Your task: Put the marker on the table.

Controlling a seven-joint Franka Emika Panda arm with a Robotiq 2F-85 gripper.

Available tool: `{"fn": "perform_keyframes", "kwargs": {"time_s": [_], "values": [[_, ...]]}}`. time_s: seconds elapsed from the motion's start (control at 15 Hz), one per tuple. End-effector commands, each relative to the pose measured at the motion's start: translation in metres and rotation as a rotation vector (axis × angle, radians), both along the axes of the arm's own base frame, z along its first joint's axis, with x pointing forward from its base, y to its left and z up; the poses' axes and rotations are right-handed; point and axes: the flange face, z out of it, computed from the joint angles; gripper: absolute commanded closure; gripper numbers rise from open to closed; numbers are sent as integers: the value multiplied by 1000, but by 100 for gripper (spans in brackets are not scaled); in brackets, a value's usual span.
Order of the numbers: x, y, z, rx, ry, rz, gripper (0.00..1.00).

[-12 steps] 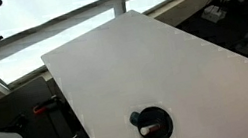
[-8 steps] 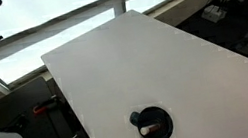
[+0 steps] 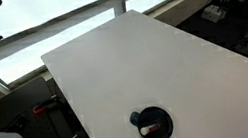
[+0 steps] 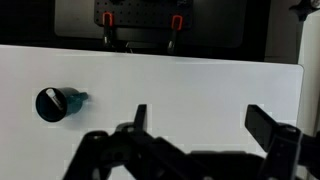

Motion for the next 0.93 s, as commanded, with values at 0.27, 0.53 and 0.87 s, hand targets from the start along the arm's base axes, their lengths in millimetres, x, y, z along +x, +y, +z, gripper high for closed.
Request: {"fn": "perform_keyframes", "kwargs": {"time_s": [0.27,0.53,0.87], "values": [[30,-105,-29,-18,-12,-242,0],[39,-148,-74,-120,-7,-326,0],[38,-174,-153,-153,85,-386,0]]}}
